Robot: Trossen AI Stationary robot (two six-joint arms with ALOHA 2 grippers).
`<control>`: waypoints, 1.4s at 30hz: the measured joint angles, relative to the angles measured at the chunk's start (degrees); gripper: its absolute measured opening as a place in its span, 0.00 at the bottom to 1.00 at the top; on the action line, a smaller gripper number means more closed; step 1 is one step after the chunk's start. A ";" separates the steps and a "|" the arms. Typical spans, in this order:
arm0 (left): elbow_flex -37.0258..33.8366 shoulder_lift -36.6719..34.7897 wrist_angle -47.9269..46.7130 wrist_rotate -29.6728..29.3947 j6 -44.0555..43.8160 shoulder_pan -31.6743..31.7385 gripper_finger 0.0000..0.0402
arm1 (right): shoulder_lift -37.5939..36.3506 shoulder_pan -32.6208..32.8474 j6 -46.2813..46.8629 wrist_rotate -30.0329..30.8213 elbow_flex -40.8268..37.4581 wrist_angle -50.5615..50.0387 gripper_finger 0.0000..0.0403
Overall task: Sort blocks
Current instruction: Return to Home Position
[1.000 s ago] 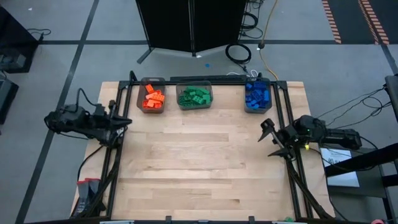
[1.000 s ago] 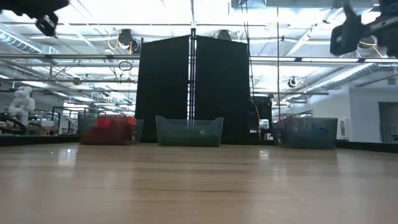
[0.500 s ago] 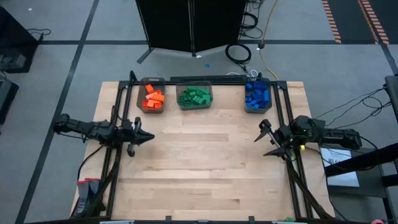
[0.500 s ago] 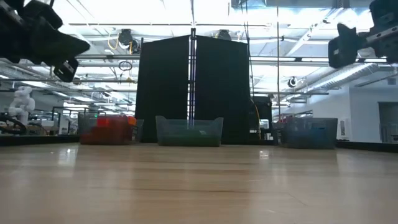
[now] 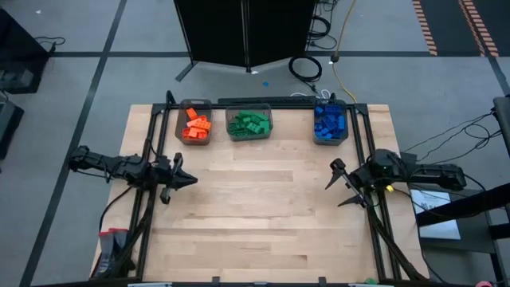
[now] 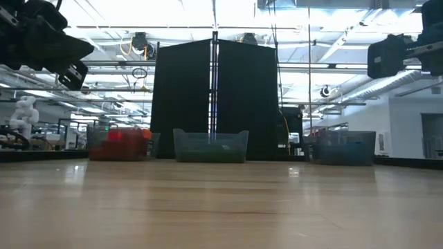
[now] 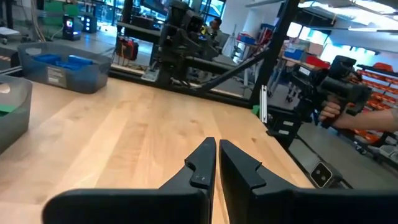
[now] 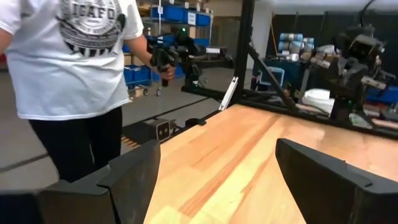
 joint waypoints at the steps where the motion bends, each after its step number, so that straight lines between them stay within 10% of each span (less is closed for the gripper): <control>1: 0.00 0.00 -0.03 -0.01 -0.52 0.00 0.06 | 0.44 0.00 0.17 -0.01 0.00 0.00 0.78; 11: -0.02 0.02 -0.09 -0.06 -4.18 0.00 0.06 | 2.63 0.00 -0.53 -2.34 0.00 -0.11 0.78; 19: -0.04 0.04 -0.05 -0.16 -4.36 0.00 0.06 | 4.56 -0.09 -18.94 15.38 -0.01 4.24 0.78; 42: -0.09 0.04 -0.03 -0.38 -4.36 0.00 0.06 | 4.56 -0.07 -16.11 15.19 -0.02 4.52 0.78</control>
